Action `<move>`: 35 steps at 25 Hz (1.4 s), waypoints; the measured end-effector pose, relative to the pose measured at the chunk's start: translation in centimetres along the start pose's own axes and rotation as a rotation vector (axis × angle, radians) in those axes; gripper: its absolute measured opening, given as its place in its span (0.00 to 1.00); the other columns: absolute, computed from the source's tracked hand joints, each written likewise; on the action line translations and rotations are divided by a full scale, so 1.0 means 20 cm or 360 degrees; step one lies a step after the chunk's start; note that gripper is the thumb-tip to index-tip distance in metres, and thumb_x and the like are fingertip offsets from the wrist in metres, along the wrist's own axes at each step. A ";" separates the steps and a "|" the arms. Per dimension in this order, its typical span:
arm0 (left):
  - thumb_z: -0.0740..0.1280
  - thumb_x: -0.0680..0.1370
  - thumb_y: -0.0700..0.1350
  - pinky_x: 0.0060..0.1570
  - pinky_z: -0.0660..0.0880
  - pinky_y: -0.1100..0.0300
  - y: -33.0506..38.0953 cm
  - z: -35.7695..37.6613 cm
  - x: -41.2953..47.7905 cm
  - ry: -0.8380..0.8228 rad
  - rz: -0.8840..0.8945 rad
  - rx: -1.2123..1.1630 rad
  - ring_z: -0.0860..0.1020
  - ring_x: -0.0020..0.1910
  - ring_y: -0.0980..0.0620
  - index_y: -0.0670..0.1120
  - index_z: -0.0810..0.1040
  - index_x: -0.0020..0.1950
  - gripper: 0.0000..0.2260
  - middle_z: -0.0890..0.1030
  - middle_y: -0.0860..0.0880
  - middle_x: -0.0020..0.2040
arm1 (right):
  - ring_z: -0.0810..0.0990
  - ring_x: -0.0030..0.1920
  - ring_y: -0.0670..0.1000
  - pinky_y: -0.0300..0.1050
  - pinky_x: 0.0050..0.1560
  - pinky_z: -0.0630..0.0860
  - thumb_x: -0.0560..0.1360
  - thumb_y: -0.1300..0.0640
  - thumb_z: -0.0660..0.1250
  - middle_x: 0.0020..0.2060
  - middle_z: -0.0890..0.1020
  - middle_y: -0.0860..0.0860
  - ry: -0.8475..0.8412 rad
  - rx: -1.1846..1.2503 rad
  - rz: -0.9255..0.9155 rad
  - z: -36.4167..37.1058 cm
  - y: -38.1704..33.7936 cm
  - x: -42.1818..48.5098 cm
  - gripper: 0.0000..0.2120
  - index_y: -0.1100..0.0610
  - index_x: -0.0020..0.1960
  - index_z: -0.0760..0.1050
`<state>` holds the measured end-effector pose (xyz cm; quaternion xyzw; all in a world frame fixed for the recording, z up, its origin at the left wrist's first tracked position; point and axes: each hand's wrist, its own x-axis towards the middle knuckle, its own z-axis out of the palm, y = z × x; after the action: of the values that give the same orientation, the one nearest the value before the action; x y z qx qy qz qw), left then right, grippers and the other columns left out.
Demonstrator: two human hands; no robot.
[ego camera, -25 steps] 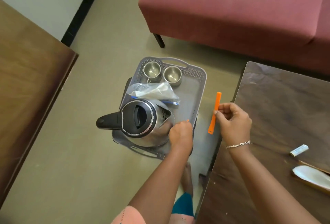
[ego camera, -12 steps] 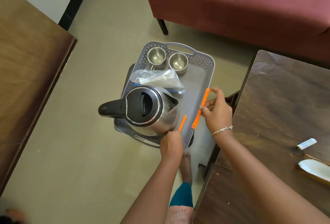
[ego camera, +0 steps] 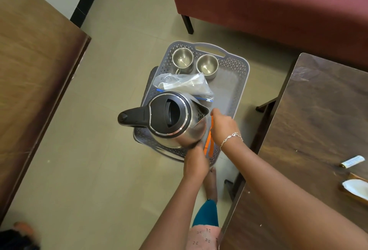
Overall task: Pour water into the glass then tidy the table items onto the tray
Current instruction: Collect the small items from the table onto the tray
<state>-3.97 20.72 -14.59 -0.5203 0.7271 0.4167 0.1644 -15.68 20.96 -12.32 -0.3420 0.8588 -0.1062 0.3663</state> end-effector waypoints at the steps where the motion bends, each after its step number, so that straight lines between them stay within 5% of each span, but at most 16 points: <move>1: 0.59 0.76 0.37 0.50 0.73 0.52 -0.01 0.00 0.00 0.0005 0.0018 -0.0003 0.76 0.54 0.40 0.43 0.73 0.58 0.12 0.79 0.40 0.54 | 0.77 0.49 0.65 0.49 0.44 0.71 0.74 0.67 0.55 0.49 0.78 0.65 -0.0056 -0.0034 0.0015 0.00 0.00 0.02 0.14 0.62 0.59 0.66; 6: 0.57 0.74 0.33 0.55 0.73 0.51 -0.03 -0.01 0.04 -0.0088 0.0020 0.0017 0.75 0.58 0.40 0.44 0.73 0.61 0.17 0.79 0.41 0.57 | 0.78 0.54 0.63 0.49 0.49 0.74 0.73 0.69 0.58 0.53 0.79 0.63 -0.0266 -0.0320 0.0028 -0.01 -0.02 0.12 0.11 0.65 0.53 0.74; 17: 0.55 0.75 0.30 0.66 0.69 0.49 -0.01 0.01 0.05 -0.0144 -0.0042 -0.0231 0.73 0.64 0.45 0.44 0.72 0.63 0.20 0.77 0.43 0.62 | 0.74 0.57 0.62 0.50 0.51 0.74 0.72 0.72 0.57 0.52 0.79 0.64 -0.0256 -0.0738 -0.0293 -0.03 0.02 0.09 0.11 0.69 0.51 0.74; 21: 0.56 0.76 0.32 0.59 0.73 0.50 0.01 0.01 0.02 -0.0084 0.0074 -0.0023 0.75 0.59 0.41 0.46 0.72 0.62 0.18 0.78 0.42 0.58 | 0.74 0.56 0.61 0.50 0.49 0.73 0.72 0.73 0.57 0.51 0.78 0.63 -0.0305 -0.0789 -0.0436 -0.05 0.06 0.10 0.06 0.70 0.44 0.72; 24: 0.60 0.74 0.33 0.52 0.75 0.50 0.04 0.03 -0.06 0.0172 0.0326 0.0296 0.76 0.56 0.40 0.44 0.73 0.60 0.16 0.78 0.41 0.55 | 0.73 0.57 0.63 0.51 0.51 0.73 0.70 0.72 0.55 0.54 0.76 0.63 0.0024 -0.0674 -0.0695 -0.09 0.15 0.05 0.16 0.66 0.54 0.74; 28: 0.66 0.73 0.38 0.66 0.68 0.47 0.10 0.19 -0.17 0.0599 0.1040 0.0739 0.72 0.66 0.40 0.37 0.69 0.66 0.22 0.74 0.38 0.65 | 0.78 0.55 0.66 0.55 0.50 0.78 0.67 0.65 0.47 0.54 0.79 0.67 0.0859 -0.0448 -0.0776 -0.09 0.43 -0.14 0.25 0.66 0.55 0.76; 32: 0.58 0.76 0.48 0.69 0.57 0.46 0.27 0.41 -0.37 0.0597 0.1190 0.0937 0.62 0.72 0.40 0.37 0.60 0.71 0.26 0.64 0.36 0.72 | 0.71 0.63 0.66 0.59 0.61 0.71 0.67 0.66 0.62 0.61 0.74 0.68 0.1096 -0.0565 -0.0501 -0.10 0.75 -0.39 0.24 0.63 0.63 0.69; 35: 0.59 0.77 0.49 0.72 0.53 0.47 0.44 0.58 -0.50 0.0633 0.1263 0.0839 0.55 0.74 0.41 0.38 0.54 0.74 0.30 0.57 0.37 0.74 | 0.64 0.66 0.63 0.57 0.67 0.64 0.71 0.63 0.60 0.63 0.71 0.67 0.1265 -0.0605 -0.0410 -0.14 0.98 -0.59 0.22 0.61 0.65 0.66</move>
<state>-10.14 36.93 -11.02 -0.2146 0.9660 0.1427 -0.0223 -21.78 43.08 -12.24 -0.4399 0.8874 -0.1144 -0.0770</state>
